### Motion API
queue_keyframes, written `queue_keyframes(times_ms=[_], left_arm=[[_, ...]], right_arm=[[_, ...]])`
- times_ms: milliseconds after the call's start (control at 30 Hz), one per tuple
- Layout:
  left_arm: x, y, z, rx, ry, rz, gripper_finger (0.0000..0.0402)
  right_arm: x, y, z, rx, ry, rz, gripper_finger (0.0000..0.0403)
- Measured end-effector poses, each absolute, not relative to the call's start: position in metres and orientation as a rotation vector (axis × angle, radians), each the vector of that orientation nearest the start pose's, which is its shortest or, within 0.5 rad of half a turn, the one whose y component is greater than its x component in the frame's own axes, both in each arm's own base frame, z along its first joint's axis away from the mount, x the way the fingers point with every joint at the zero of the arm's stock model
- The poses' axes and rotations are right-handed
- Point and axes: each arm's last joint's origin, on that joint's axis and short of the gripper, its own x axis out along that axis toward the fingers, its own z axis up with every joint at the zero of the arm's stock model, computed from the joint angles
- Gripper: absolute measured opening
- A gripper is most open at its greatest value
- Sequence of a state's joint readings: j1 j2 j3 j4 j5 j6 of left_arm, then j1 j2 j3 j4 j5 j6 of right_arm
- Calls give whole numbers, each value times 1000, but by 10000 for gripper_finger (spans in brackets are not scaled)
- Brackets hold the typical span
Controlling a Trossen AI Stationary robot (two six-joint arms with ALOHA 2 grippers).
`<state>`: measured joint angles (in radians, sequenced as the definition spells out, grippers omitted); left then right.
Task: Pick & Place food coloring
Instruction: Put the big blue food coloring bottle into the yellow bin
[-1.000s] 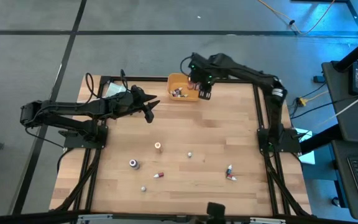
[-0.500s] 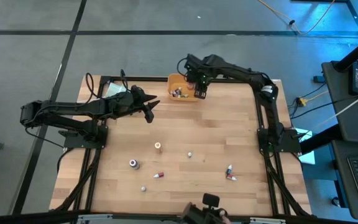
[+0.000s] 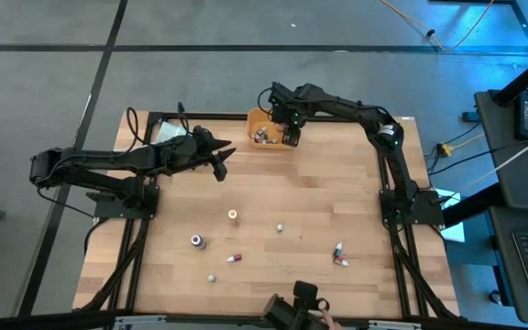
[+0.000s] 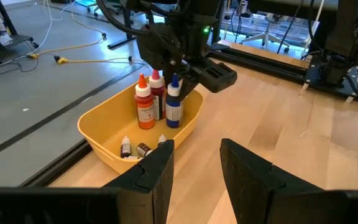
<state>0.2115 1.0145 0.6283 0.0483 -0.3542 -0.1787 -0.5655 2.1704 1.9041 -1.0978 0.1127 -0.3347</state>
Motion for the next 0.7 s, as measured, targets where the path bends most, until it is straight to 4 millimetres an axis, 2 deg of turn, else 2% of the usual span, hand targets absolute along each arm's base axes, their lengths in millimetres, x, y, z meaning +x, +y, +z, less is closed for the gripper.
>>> queue_keyframes(times_ms=[300,700], left_arm=[[213,56,260,-148,290,589,127],[213,56,259,-149,290,589,127]], right_arm=[[368,-243,221,-55,1472,-448,166],[368,-242,221,-62,1475,-444,167]])
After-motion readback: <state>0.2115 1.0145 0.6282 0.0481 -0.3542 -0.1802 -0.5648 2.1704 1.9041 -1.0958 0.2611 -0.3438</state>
